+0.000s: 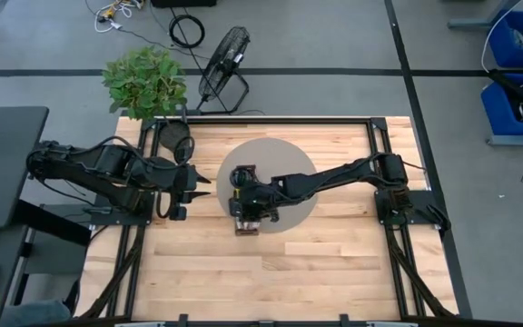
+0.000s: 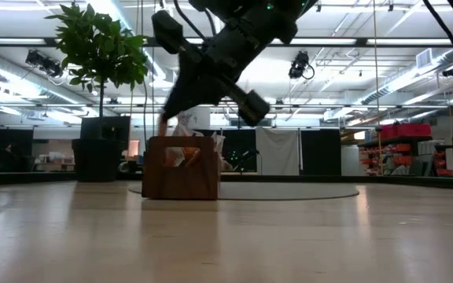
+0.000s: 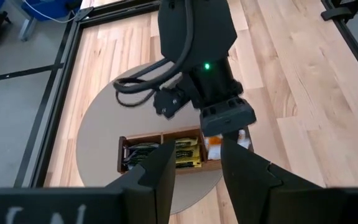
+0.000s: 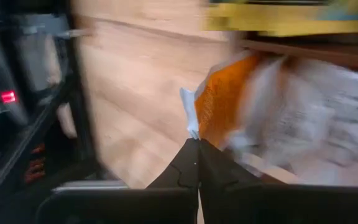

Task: Pick & Place Tea
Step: Put the white tea bag into the bottom section of the wooden organizer

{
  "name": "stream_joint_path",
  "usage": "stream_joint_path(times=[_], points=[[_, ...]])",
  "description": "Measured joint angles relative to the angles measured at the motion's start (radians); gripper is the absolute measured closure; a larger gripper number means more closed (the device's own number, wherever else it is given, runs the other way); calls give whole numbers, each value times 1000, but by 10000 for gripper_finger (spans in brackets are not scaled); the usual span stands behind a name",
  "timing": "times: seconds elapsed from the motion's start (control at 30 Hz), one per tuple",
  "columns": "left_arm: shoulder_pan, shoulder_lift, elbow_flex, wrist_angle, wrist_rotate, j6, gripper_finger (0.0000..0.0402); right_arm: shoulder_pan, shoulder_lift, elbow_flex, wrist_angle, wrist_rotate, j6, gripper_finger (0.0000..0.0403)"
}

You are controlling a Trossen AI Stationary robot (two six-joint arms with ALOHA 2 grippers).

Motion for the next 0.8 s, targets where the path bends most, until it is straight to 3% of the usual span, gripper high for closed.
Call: stream_joint_path(times=[0.13, 0.53, 0.8], points=[[0, 0, 0, 4, 0, 0, 269, 2, 9, 1, 47, -10, -8, 403], [0, 0, 0, 5, 0, 0, 269, -2, 9, 1, -27, 25, -26, 402], [0, 0, 0, 4, 0, 0, 269, -2, 9, 1, -25, -10, -30, 345]])
